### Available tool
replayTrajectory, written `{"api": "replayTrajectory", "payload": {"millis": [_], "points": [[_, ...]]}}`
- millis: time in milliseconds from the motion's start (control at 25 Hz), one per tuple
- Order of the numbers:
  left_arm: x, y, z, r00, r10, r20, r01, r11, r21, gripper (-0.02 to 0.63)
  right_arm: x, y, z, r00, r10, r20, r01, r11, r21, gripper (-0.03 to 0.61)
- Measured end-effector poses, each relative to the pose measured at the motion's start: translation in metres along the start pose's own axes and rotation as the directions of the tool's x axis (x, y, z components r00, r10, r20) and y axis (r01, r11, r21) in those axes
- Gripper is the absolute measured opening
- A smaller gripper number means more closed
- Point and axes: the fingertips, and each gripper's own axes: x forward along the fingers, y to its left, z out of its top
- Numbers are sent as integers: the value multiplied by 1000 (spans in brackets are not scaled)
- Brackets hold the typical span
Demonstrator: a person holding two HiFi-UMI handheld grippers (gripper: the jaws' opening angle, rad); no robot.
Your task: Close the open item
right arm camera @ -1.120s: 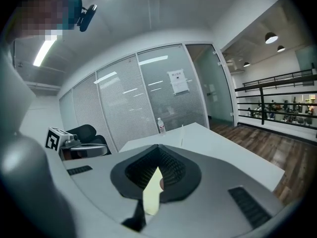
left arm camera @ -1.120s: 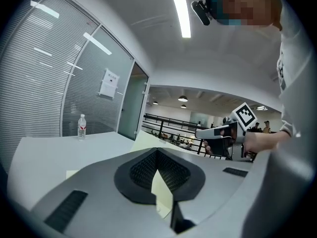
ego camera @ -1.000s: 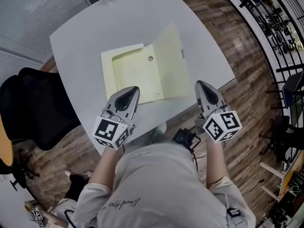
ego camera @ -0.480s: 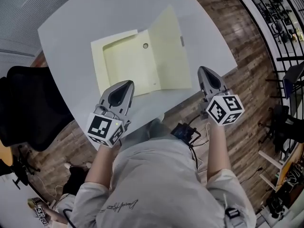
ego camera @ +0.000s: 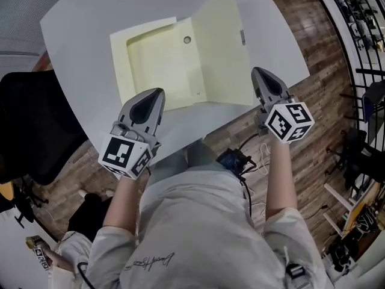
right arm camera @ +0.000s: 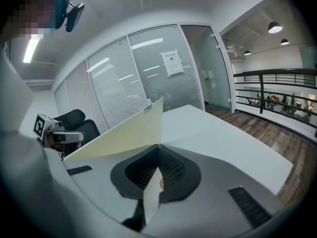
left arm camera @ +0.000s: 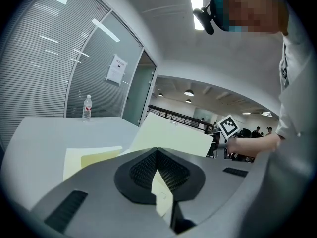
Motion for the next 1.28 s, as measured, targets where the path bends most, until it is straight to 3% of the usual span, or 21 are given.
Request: {"api": "replayTrajectory", "payload": {"millis": [560,1000,1280], "points": [[1,15,-16,999,22,-33,-23,1000,-21,8,38,-2,-20,996,53,-72,-54,999,-5,12],[-15,31,-15,997,76,-25,-76,997,-33,8,45,43,-3,986,155,-68,-158,987,-37,12],[-37,61,-16,986,166,-13,-167,985,-43,9,50,81,3,973,213,-91,-220,972,-80,12]]}}
